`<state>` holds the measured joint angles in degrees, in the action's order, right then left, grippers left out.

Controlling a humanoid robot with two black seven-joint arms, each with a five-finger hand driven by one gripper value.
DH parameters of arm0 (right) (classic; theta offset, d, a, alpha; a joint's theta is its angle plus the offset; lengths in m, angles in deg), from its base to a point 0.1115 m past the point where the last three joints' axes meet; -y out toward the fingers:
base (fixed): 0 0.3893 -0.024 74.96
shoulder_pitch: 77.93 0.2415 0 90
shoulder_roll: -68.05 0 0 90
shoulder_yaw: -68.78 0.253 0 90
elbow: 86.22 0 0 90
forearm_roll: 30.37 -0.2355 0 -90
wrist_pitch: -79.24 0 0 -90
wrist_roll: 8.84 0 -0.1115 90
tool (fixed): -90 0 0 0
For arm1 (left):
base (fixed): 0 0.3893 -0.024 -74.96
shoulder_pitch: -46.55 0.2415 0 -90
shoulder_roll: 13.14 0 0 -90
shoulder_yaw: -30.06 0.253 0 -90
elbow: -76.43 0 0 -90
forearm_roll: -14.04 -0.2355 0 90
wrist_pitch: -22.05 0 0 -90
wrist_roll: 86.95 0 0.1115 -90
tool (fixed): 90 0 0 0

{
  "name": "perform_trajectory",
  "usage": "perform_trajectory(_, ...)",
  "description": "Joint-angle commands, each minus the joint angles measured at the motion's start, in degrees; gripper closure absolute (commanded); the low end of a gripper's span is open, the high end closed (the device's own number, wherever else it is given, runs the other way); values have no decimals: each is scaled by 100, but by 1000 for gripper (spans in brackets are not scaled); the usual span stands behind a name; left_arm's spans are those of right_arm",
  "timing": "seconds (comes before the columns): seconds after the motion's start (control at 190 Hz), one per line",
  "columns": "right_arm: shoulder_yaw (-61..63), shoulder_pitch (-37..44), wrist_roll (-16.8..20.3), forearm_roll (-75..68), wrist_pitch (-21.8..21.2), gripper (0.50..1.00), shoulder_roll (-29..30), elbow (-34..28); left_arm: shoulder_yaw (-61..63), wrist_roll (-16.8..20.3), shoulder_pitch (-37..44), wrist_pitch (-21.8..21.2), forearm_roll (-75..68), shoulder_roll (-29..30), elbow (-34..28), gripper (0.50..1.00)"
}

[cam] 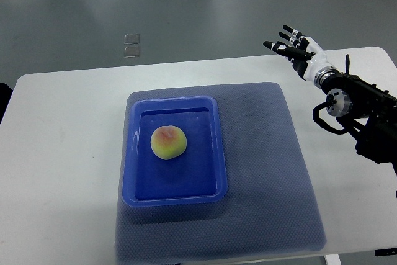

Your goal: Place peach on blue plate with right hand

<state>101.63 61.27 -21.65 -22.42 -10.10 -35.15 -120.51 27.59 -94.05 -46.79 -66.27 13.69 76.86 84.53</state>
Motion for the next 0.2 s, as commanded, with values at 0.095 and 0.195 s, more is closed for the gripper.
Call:
perform_trajectory(0.095,2,-191,-46,4,-66,572,37,-7,9,-1,0,0,0,0,-9,500)
perform_trajectory(0.195,2,-244,-37,4,-66,572,54,-7,9,-1,0,0,0,0,-9,500)
